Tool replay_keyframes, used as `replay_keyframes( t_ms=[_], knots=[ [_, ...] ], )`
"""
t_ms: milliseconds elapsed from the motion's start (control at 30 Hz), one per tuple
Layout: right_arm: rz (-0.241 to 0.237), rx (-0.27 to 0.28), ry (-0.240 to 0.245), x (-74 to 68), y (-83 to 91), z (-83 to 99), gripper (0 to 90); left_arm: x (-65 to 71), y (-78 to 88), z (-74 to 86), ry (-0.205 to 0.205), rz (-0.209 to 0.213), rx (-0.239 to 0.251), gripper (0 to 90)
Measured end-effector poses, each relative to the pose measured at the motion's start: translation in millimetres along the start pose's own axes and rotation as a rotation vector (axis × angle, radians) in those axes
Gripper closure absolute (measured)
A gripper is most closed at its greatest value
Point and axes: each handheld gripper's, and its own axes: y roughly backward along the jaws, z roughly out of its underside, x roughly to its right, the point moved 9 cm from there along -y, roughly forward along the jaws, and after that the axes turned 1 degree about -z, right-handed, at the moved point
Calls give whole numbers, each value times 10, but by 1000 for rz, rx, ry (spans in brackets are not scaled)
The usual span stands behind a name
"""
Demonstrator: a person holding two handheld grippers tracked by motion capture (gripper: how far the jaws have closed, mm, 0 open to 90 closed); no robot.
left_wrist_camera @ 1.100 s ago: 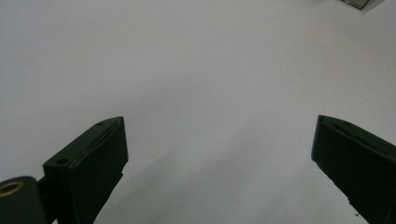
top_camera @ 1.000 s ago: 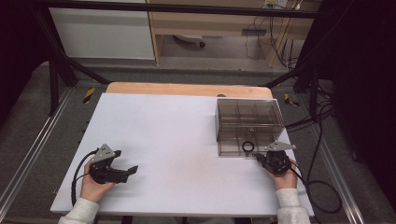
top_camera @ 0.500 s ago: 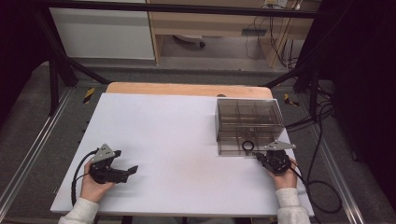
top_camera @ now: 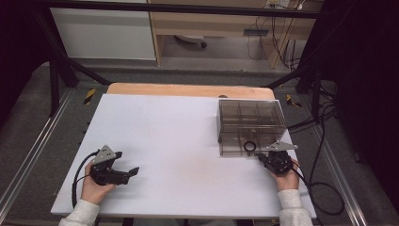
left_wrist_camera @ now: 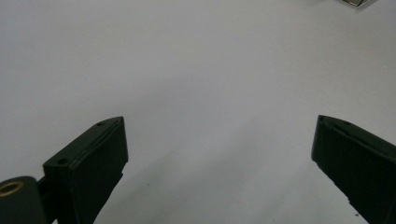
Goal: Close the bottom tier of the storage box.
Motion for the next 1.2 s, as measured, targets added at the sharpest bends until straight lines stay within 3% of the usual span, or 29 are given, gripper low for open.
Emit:
replay_keyframes(
  t_ms=[1200],
  knots=[
    [3, 6, 3, 9, -30, -42, 900, -1, -2, 7, -4, 1, -5, 36]
  ],
)
